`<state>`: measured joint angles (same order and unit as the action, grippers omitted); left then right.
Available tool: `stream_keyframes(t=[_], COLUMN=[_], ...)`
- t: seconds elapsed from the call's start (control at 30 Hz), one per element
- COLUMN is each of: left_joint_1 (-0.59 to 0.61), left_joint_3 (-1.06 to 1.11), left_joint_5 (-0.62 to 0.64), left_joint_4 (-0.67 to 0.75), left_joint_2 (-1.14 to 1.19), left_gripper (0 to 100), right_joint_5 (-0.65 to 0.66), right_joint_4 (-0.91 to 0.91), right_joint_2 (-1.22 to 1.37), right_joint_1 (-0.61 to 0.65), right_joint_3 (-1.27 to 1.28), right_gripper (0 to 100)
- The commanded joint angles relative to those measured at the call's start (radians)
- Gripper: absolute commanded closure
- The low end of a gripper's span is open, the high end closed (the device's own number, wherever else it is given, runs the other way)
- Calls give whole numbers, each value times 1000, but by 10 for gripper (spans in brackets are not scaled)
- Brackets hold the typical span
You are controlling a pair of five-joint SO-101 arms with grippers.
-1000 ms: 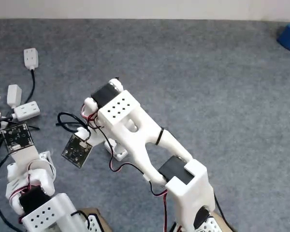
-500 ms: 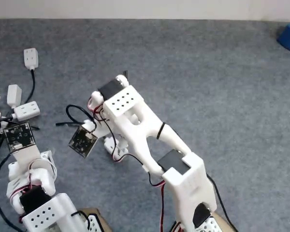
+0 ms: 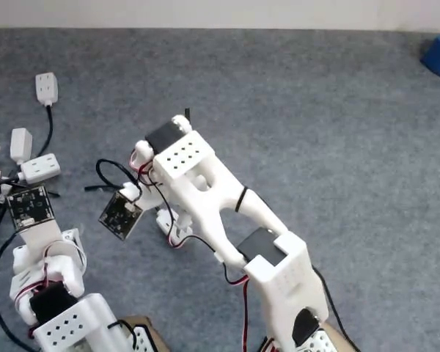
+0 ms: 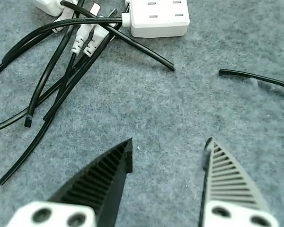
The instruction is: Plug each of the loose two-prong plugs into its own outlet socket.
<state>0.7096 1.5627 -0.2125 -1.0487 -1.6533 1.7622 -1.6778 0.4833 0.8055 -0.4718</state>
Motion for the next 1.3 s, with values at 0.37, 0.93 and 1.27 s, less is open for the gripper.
stream_keyframes(t=[0.37, 0.93, 1.27], left_joint_1=[-8, -2, -1], left_joint_3=[-7, -18, -19], left_joint_5=[-6, -6, -6], left_joint_4=[14, 14, 14], left_joint_2=[-8, -8, -8], left_gripper=[751, 751, 751], right_joint_5=[-81, -236, -272], right_joint_4=[-7, -82, -7], right_joint_2=[-16, -51, -45], right_joint_1=[64, 119, 110], right_joint_3=[7, -48, 99], right_gripper=[991, 991, 991])
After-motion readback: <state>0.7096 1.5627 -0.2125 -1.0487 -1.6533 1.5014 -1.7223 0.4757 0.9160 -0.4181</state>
